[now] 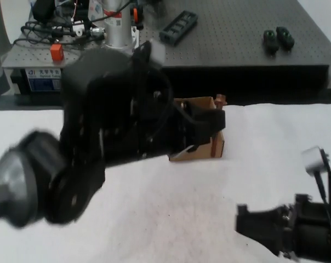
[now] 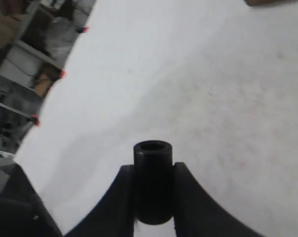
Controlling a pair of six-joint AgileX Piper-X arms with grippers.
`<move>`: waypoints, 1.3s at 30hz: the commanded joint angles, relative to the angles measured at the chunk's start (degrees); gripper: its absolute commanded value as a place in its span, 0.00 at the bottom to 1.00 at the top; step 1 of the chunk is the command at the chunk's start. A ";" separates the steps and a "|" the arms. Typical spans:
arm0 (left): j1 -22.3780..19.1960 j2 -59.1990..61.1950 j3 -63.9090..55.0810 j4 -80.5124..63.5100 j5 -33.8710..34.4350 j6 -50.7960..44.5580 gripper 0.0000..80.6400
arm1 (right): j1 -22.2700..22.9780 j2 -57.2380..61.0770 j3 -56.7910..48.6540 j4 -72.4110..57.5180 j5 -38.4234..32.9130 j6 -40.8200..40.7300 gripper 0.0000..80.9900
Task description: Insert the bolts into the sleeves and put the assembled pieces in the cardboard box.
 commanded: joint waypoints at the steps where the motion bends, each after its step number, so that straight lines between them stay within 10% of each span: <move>1: 0.19 -0.50 0.73 -4.77 1.58 -3.13 0.00 | 5.32 3.20 -0.09 -17.34 -1.96 7.08 0.03; 39: 0.19 -0.50 0.85 -6.03 2.38 -3.67 0.00 | 7.90 10.04 -3.01 -31.46 -4.09 9.61 0.03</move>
